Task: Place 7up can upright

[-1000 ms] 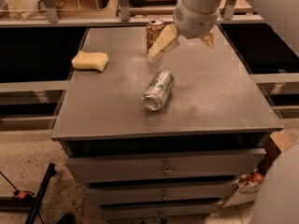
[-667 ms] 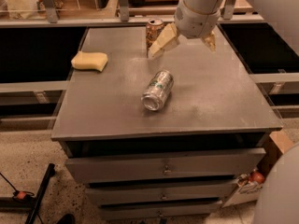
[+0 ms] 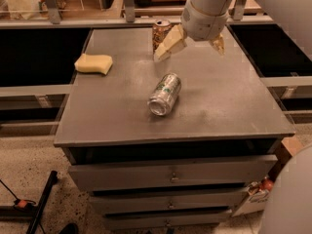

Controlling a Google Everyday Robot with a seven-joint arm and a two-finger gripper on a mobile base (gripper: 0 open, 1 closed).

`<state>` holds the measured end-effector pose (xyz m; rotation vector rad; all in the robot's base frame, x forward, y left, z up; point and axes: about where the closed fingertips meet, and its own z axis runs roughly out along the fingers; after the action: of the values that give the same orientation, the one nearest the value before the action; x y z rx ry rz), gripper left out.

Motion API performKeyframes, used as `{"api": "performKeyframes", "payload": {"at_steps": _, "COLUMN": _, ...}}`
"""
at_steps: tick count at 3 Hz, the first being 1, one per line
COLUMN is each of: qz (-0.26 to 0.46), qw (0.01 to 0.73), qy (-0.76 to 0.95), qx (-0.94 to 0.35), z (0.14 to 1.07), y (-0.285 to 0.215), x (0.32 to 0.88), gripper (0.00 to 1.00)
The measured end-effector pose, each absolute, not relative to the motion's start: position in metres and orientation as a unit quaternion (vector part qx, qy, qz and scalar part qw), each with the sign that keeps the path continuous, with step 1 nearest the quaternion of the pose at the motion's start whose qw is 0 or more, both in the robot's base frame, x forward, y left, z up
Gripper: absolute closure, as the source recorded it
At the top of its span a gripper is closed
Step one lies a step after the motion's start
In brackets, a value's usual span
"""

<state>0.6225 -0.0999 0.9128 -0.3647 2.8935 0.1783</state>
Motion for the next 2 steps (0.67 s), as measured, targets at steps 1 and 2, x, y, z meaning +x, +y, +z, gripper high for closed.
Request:
{"api": "performKeyframes", "payload": {"at_steps": 1, "qz": 0.036, "qw": 0.086, "qy": 0.992, "qx": -0.080, "z": 0.899, "y": -0.102, "x": 0.618, "gripper": 0.00}}
{"api": "performKeyframes", "payload": {"at_steps": 2, "qz": -0.011, "qw": 0.075, "qy": 0.997, "qx": -0.015, "z": 0.883, "y": -0.096, "x": 0.609, "gripper": 0.00}}
